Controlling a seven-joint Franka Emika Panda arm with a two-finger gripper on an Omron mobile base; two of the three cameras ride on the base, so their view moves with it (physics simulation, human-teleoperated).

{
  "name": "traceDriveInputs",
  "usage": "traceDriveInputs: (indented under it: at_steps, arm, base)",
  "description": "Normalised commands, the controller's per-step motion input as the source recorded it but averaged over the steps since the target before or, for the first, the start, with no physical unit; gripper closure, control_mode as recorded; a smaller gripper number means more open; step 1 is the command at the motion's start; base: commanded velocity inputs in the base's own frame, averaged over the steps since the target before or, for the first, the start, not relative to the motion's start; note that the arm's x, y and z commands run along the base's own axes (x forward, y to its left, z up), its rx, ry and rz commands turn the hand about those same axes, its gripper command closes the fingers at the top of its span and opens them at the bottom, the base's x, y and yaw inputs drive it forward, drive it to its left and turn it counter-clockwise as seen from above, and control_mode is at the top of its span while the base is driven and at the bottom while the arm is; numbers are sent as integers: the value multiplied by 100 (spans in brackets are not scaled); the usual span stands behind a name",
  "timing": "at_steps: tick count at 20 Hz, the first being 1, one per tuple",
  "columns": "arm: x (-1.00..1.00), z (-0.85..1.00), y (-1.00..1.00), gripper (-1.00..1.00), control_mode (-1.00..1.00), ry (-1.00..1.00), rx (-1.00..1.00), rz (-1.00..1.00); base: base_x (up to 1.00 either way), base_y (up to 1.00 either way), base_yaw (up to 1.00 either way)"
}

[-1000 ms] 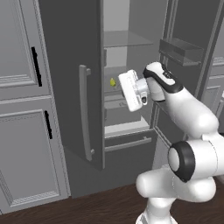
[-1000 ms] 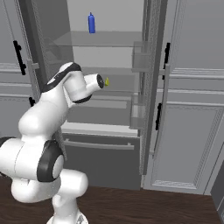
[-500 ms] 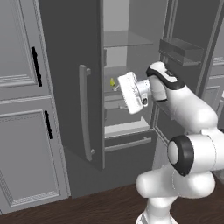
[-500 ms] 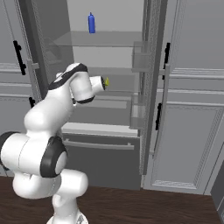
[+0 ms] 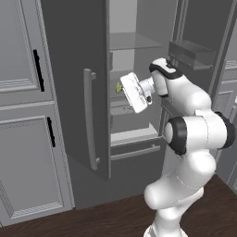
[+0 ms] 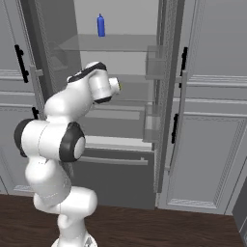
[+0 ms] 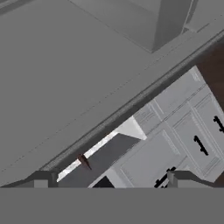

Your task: Grab a lemon wedge from the fridge and one ice cube from the ice bowl, and put them in the glass of lemonade.

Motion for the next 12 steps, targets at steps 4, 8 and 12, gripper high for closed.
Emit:
traceDriveInputs:
  at_steps: [4,8,12]
  arm:
    - [43,-3,4,-100,-100,3,1,0]
    - [1,-2,2,-100,-100,5,1,1]
    - [8,-10,31,-100,-100,8,0,0]
  base:
    - [0,0,0]
    - [0,0,0]
    - [0,0,0]
